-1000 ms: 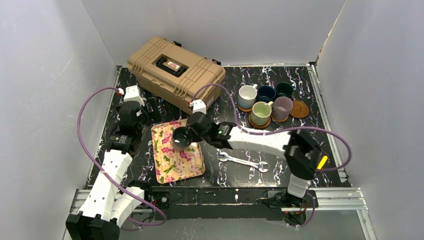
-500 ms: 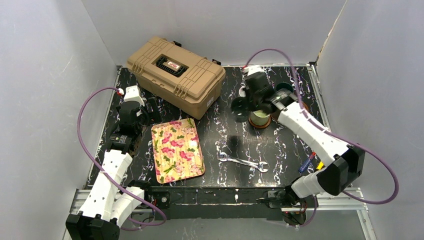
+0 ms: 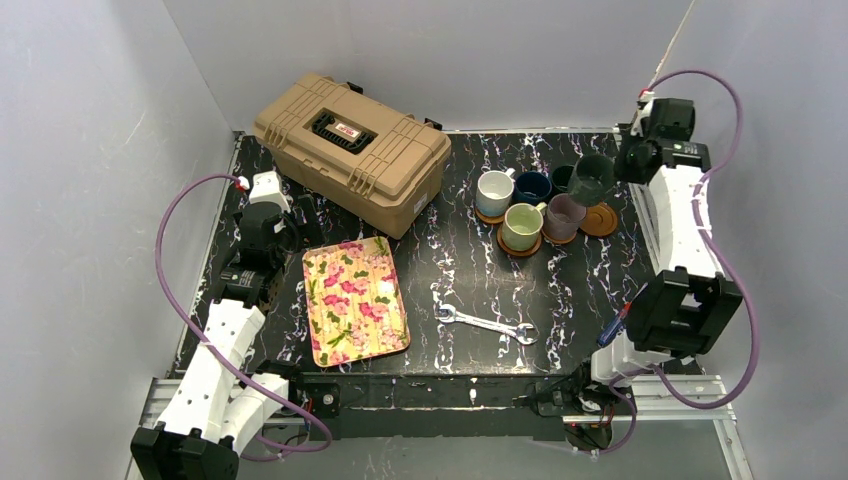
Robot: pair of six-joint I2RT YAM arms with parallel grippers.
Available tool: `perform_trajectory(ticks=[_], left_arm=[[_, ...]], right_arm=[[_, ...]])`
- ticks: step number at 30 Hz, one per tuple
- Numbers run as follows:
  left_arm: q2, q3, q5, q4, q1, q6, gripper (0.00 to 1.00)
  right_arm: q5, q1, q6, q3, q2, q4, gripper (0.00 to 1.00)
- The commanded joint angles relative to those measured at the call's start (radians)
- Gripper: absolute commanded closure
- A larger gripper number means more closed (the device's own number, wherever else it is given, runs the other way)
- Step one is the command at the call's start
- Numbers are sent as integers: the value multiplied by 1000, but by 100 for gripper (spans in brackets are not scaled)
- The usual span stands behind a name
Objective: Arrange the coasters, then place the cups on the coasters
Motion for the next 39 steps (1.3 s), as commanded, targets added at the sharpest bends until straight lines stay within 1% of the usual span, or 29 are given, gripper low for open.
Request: perform_trajectory(ticks=[1, 4, 8, 11, 19, 26, 39], left_arm=[[-1, 20, -19, -14, -8, 15, 2], [4, 21, -18, -15, -12, 17, 2], [7, 24, -27, -17, -12, 22, 2], [10, 24, -27, -20, -14, 23, 2], [11, 24, -26, -19, -14, 24, 2], [7, 25, -23, -18, -15, 26, 2], [7, 26, -26, -16, -20, 29, 2]], right_arm=[[-135, -107, -52, 108, 42, 46, 99], [-145, -171, -79, 133, 90, 33, 99], [-129, -203, -104, 179, 167, 9, 99], [-97, -206, -134, 210, 226, -4, 99], [-76, -206, -170, 194, 311, 25, 99], [-56, -205, -180, 167, 332, 49, 99], [-77, -189, -204, 192, 403, 47, 99]])
